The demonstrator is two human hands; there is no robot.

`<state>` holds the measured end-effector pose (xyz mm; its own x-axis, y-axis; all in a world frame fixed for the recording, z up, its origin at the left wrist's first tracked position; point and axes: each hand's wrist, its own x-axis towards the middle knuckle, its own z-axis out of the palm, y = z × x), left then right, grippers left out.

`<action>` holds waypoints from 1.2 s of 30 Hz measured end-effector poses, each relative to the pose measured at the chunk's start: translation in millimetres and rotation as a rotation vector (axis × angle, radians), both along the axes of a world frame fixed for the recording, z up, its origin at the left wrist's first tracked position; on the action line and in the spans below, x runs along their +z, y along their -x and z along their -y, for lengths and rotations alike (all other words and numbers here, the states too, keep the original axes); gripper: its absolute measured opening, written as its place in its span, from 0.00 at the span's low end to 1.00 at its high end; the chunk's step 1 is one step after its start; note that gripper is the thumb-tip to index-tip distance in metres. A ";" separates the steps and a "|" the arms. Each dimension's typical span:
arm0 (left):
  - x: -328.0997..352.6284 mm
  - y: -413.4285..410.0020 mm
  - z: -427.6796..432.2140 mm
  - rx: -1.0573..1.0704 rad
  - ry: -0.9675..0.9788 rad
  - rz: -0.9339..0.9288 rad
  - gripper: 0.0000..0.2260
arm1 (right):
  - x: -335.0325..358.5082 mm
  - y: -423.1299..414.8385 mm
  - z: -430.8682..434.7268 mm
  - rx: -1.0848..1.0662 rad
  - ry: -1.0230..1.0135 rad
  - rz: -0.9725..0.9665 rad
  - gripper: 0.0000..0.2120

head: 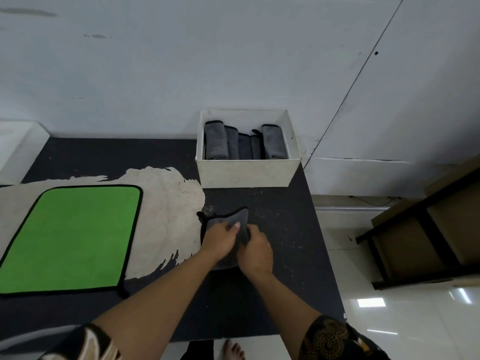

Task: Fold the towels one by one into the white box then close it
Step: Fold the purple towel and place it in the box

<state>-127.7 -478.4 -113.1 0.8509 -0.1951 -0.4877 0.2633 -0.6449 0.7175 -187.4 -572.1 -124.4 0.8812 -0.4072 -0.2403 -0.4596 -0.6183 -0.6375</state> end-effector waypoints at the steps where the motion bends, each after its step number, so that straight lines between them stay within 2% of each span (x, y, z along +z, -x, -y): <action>1: 5.6 -2.7 5.2 0.070 0.107 -0.127 0.22 | 1.2 0.7 -2.1 0.041 0.018 0.030 0.19; 3: 13.4 -8.7 11.4 0.192 0.242 -0.315 0.28 | 3.8 0.8 -6.6 0.125 0.059 0.055 0.20; 6: 13.1 -17.2 13.1 0.296 0.249 -0.440 0.30 | 4.2 0.3 -13.5 0.256 0.092 0.086 0.23; 10: 10.9 -23.8 13.6 0.414 0.183 -0.443 0.16 | 0.0 8.1 -20.5 0.304 0.099 0.137 0.19; 13: 10.7 -23.8 10.1 0.454 0.156 -0.423 0.16 | -4.2 17.3 -17.0 0.212 0.111 0.100 0.19; 16: 1.7 -22.3 -0.1 0.510 0.235 -0.435 0.14 | -9.2 22.1 -14.4 0.226 0.124 0.060 0.18; 18: -3.1 -17.9 -8.6 0.484 0.269 -0.396 0.07 | -12.6 24.5 -15.4 0.309 0.164 0.054 0.16; 20: -12.0 -16.4 -19.3 0.343 0.104 -0.190 0.03 | -16.9 26.4 -15.6 0.392 0.220 0.083 0.15; 22: -20.4 -14.2 -29.1 0.269 -0.064 -0.019 0.06 | -20.5 27.1 -14.7 0.443 0.265 0.105 0.16; 23: -24.2 -13.7 -33.3 0.273 -0.074 0.012 0.07 | -21.1 27.1 -14.1 0.462 0.286 0.112 0.16; 28: -42.3 -19.1 -48.0 0.347 -0.037 -0.037 0.08 | -20.6 25.4 -16.1 0.563 0.359 0.137 0.20; 32: -25.4 -20.3 -44.8 0.322 -0.062 -0.050 0.09 | -17.2 21.2 -21.4 0.680 0.403 0.216 0.16; 36: -23.0 -16.1 -46.0 0.272 -0.231 0.031 0.08 | -17.1 18.8 -25.5 0.746 0.444 0.195 0.16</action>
